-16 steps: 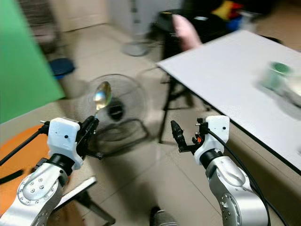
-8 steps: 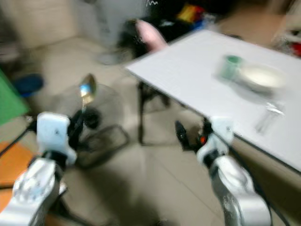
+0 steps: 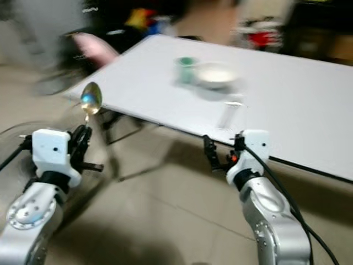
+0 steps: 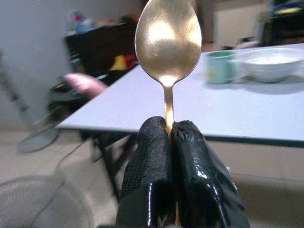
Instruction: Setting the table
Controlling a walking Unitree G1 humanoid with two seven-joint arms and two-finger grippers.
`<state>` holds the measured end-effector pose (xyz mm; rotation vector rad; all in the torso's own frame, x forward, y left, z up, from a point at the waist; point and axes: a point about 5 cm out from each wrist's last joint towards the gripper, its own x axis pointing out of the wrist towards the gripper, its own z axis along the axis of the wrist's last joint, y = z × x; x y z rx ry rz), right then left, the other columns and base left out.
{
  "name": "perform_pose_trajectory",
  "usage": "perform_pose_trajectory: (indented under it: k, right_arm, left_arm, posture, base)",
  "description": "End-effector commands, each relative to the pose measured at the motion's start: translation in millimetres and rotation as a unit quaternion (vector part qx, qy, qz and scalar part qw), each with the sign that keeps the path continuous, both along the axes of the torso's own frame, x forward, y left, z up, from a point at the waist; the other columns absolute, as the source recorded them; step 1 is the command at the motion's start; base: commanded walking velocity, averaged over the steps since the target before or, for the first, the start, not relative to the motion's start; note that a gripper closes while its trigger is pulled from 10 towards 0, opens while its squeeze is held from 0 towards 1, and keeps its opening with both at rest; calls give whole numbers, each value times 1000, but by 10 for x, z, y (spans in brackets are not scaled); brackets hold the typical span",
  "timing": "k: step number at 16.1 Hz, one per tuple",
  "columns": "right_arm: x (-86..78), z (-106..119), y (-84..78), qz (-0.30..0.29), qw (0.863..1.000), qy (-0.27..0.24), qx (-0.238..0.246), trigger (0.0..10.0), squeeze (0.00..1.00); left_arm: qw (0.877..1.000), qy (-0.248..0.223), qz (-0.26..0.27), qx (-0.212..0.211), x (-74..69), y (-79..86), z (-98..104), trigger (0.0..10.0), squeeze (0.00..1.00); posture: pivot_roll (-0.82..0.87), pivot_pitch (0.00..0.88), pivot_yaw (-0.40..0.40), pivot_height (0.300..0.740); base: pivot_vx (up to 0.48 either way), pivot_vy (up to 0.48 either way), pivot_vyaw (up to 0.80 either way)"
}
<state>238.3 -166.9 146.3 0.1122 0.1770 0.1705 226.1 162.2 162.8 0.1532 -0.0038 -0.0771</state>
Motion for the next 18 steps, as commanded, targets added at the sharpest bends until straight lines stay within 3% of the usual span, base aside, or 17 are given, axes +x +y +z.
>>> perform_pose_trajectory:
  k: [1, 5, 12, 16, 18]
  right_arm:
    - [36, 15, -21, -5, 1000, 2, -4, 10000, 0]
    - [76, 32, -30, -8, 1000, -5, -8, 10000, 0]
    - [71, 30, 38, 17, 1000, -8, -6, 10000, 0]
    - [33, 2, 44, 19, 1000, -5, 0, 10000, 0]
    - [10, -22, 56, 31, 999, 1, -7, 10000, 0]
  left_arm:
    - [1000, -5, -12, -5, 38, -23, 17, 10000, 0]
    - [999, -6, -38, 0, 106, -45, 33, 10000, 0]
    - [997, 5, -78, 6, 157, -105, 2, 10000, 0]
    - [994, 27, -101, 4, 79, -155, -78, 10000, 0]
    - [993, 61, -100, -9, 10, -230, -201, 10000, 0]
  posture:
    - [-111, 0, 47, 740]
    - [-110, 0, 48, 740]
    - [-109, 0, 65, 740]
    - [-109, 0, 72, 740]
    - [-105, 0, 77, 740]
  base:
    - [375, 0, -800]
    - [382, 0, -800]
    - [386, 0, 0]
    - [376, 0, 0]
    - [154, 0, 0]
